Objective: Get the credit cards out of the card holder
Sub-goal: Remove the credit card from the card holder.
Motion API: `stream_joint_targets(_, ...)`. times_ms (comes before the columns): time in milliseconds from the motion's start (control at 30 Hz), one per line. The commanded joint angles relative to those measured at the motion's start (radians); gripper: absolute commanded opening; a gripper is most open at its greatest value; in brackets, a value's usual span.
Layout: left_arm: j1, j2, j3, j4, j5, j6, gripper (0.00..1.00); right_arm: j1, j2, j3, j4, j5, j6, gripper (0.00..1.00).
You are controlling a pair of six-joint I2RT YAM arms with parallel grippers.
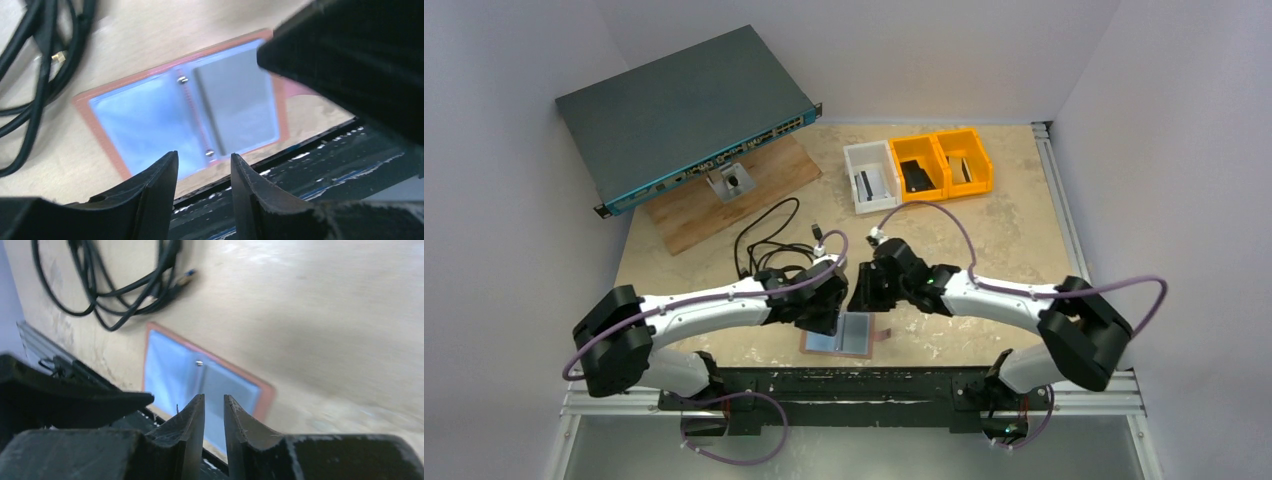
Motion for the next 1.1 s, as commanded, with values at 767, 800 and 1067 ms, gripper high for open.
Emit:
stream_joint_targets(767,-0.173,0.46,0.312,-0.082,-0.176,0.083,0.37,-0.164,-0.224,-0.125,-0.127,0.093,0.025,0.24)
stream_joint_targets(800,-0.171,0.461,0.315,-0.081,-0.174,0.08,0.34,-0.164,-0.219,-0.121,-0.126,0.087,0.02,0.24)
stream_joint_targets(1067,-0.109,0.367,0.266,0.011,-0.107,0.076,0.11,-0.159,-0.169,-0.09,-0.07,0.021,-0.023,0.22)
